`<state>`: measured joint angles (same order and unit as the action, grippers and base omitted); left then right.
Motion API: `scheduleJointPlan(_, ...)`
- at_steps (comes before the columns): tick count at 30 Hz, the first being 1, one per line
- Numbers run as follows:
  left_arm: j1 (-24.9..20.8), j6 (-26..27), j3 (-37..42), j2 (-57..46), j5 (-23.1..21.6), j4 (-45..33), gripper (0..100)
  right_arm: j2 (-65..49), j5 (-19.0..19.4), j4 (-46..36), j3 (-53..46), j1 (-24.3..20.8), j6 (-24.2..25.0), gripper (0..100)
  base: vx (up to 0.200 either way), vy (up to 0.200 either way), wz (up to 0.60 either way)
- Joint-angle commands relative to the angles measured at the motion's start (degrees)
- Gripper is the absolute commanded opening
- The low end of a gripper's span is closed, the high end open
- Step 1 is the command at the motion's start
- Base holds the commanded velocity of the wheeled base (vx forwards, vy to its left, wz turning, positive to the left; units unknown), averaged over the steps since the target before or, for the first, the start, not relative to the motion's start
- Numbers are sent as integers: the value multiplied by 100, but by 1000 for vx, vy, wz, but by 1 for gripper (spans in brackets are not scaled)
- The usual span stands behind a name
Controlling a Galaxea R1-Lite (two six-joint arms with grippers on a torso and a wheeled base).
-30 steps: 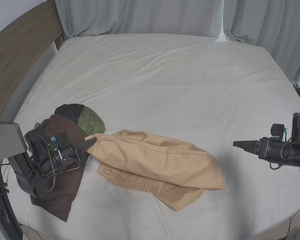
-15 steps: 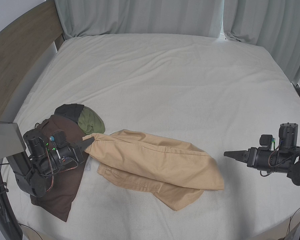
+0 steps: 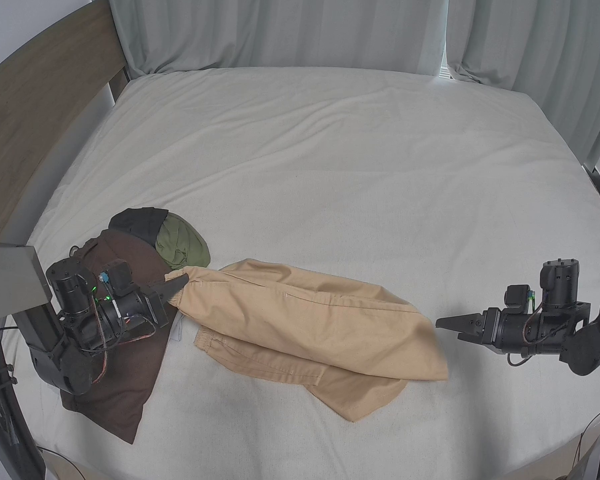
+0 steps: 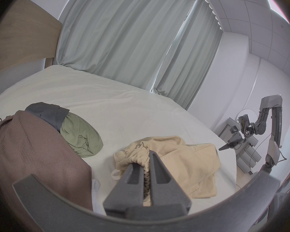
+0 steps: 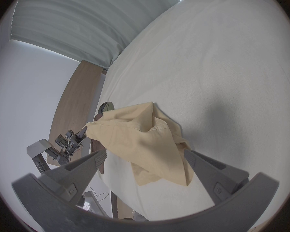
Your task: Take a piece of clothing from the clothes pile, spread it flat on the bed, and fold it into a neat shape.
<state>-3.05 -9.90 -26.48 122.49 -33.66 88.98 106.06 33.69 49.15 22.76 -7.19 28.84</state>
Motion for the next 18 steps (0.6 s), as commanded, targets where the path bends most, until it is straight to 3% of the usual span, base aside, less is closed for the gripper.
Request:
scheduleJointPlan(1,-3,-3,2,-15,0,14,0,424,6,297,-70,-19,-1,100,0,0,0)
scheduleJointPlan(8,-3,-3,2,-24,0,14,0,943,6,894,-158,-37,51,100,0,0,0)
scheduleJointPlan(18,-3,-3,2,-41,-9,14,0,1242,6,1518,-246,-256,526,100,0,0,0)
